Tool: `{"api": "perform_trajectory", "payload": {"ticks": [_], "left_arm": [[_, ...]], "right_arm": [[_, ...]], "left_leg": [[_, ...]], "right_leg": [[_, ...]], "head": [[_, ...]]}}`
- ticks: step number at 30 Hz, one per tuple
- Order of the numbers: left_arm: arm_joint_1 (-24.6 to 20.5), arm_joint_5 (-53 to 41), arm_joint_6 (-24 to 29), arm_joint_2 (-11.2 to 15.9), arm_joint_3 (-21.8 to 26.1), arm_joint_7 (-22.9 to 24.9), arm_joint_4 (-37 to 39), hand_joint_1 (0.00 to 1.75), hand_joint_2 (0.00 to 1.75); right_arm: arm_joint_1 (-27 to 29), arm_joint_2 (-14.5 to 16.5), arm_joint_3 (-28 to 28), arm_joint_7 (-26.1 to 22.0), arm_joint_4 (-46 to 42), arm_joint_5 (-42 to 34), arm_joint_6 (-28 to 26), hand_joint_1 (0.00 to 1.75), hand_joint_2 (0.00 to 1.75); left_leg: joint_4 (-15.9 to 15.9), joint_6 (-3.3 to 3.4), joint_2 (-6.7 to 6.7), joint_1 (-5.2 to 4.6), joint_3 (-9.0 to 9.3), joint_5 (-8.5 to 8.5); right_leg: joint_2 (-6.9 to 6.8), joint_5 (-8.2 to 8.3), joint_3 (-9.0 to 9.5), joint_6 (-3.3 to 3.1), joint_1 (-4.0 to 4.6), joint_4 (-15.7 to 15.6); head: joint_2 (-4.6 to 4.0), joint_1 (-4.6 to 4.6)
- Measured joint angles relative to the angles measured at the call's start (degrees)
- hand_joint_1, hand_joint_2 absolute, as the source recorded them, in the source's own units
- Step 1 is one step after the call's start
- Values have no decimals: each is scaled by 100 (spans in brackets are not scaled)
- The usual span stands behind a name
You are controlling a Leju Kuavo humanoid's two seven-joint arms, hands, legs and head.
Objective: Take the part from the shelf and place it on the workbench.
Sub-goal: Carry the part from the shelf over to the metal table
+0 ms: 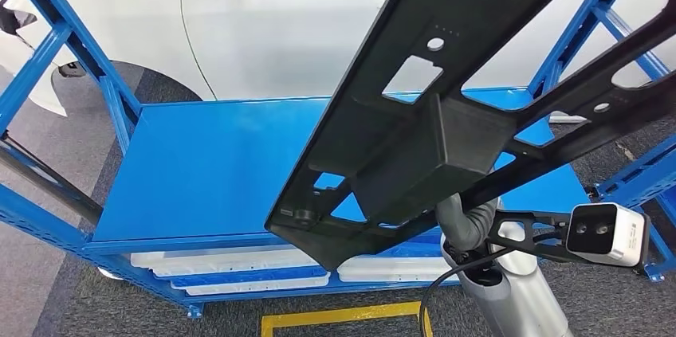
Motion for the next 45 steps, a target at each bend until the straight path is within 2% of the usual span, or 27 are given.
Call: {"api": "perform_trajectory", "payload": {"ticks": [3,4,5,6,8,10,12,14,16,18,19,20,21,22,24,26,27,29,30,32,34,35,37,39,41,43,45], "left_arm": [[13,-40,91,-11,-15,51,3,0,175],[14,-42,103,-13,-18,60,3,0,175],[15,-44,110,-15,-20,66,4,0,175],[15,-46,121,-16,-22,72,4,0,175],[9,-66,179,-17,-25,99,3,0,175],[-5,-108,271,-17,-33,141,3,0,175],[-8,-155,354,-21,-53,179,3,0,175],[-5,-188,414,-29,-84,212,4,0,175],[-10,-199,438,-39,-113,235,4,0,175],[-16,-204,442,-46,-129,256,4,0,175],[-16,-207,446,-47,-134,269,4,0,175],[-15,-210,451,-48,-139,280,4,0,175],[-13,-211,459,-50,-143,287,4,0,175],[-12,-213,466,-52,-147,290,4,0,175],[-11,-220,475,-63,-155,289,4,0,175],[-6,-228,481,-74,-160,282,4,0,175],[-2,-230,483,-77,-162,278,4,0,175],[11,-231,487,-77,-162,273,6,0,175],[16,-231,489,-77,-163,272,7,0,175],[22,-232,491,-79,-166,271,10,0,175],[22,-233,491,-79,-167,271,10,0,175],[23,-233,491,-78,-167,271,10,0,175],[22,-233,490,-77,-167,271,10,0,175],[14,-233,489,-77,-167,273,10,0,175],[2,-233,486,-78,-167,279,10,0,175],[-5,-233,475,-80,-168,288,10,0,175],[-13,-233,465,-93,-169,293,10,0,175]], "right_arm": [[40,-4,71,-40,10,30,-25,175,175],[61,-5,89,-41,15,34,-25,175,175],[78,-6,102,-41,21,37,-25,175,175],[88,-7,115,-41,28,38,-25,175,175],[94,-8,134,-42,35,44,-26,175,175],[96,-7,146,-43,36,61,-26,175,175],[100,-6,162,-43,36,80,-26,175,175],[101,-5,189,-39,37,85,-26,175,175],[96,-5,213,-29,38,52,-25,175,175],[89,-5,228,0,40,-15,-20,175,175],[87,-5,232,20,45,-50,-17,175,175],[87,-5,234,42,51,-79,-14,175,175],[86,-5,235,60,60,-99,-5,175,175],[84,-4,236,71,67,-110,4,175,175],[70,2,238,80,74,-117,31,175,175],[61,17,240,77,74,-123,46,175,175],[58,25,242,76,73,-125,49,175,175],[57,33,244,76,74,-128,50,175,175],[55,39,246,76,76,-129,50,175,175],[56,61,250,78,80,-129,50,175,175],[64,76,253,78,86,-129,50,175,175],[70,78,254,78,91,-128,50,175,175],[82,79,256,78,98,-126,46,175,175],[87,86,256,79,99,-110,42,175,175],[81,103,253,86,98,-86,39,175,175],[68,119,250,96,97,-70,39,175,175],[60,125,247,109,98,-66,43,175,175]], "left_leg": [[945,-57,6,12,-281,-812],[1310,-75,6,12,-351,-989],[1531,-86,6,12,-348,-1032],[1538,-90,6,13,-235,-953],[958,-72,7,13,288,-703],[183,-21,1,-7,824,-694],[-120,45,-7,-37,969,-766],[-140,123,4,-29,904,-686],[-170,207,32,-8,811,-558],[-169,249,49,-8,661,-422],[-163,251,51,-12,576,-358],[-155,249,52,-15,490,-299],[-146,243,52,-18,406,-241],[-136,234,51,-19,328,-189],[-111,203,43,-28,202,-91],[-113,149,36,-34,148,7],[-127,115,35,-33,140,57],[-157,48,32,-22,128,128],[-107,23,30,-19,88,53],[314,-15,27,-7,-67,-412],[1073,-55,28,-1,-256,-955],[1390,-73,29,-1,-296,-1057],[1507,-90,30,4,-121,-880],[836,-80,30,7,448,-654],[66,-35,18,-10,962,-731],[-175,27,6,-36,1066,-808],[-174,106,24,-22,983,-711]], "right_leg": [[-20,199,-204,-66,-4,-25],[-23,259,-288,-65,1,-16],[-26,313,-373,-61,5,-2],[-30,363,-459,-52,6,21],[-33,441,-614,-21,4,86],[-34,504,-718,31,15,149],[-35,575,-755,99,19,164],[-28,612,-776,167,8,170],[-13,299,-893,217,-5,441],[-5,-290,-1109,255,-22,1138],[-6,-494,-1196,272,-30,1517],[-6,-565,-1218,282,-35,1774],[-6,-511,-1148,283,-39,1847],[-6,-374,-973,273,-42,1703],[-6,-167,-350,215,-29,890],[-6,-170,121,157,2,178],[-6,-196,195,132,21,28],[-17,-102,146,71,22,-30],[-30,-41,104,27,10,-57],[-52,107,-28,-42,-15,-91],[-54,236,-197,-64,-6,-81],[-56,297,-284,-61,-3,-70],[-62,406,-463,-39,-2,-27],[-63,485,-631,-1,-3,56],[-63,549,-736,57,6,139],[-64,628,-768,125,8,158],[-52,604,-821,191,-3,195]], "head": [[0,-11],[0,-11],[0,-10],[0,-11],[0,-13],[0,-10],[0,-21],[0,-39],[0,-35],[0,-28],[0,-27],[0,-29],[0,-28],[0,-28],[0,-29],[0,-31],[0,-23],[0,-2],[0,-1],[0,-21],[0,-39],[0,-39],[0,-39],[0,-41],[0,-37],[0,-46],[0,-57]]}}
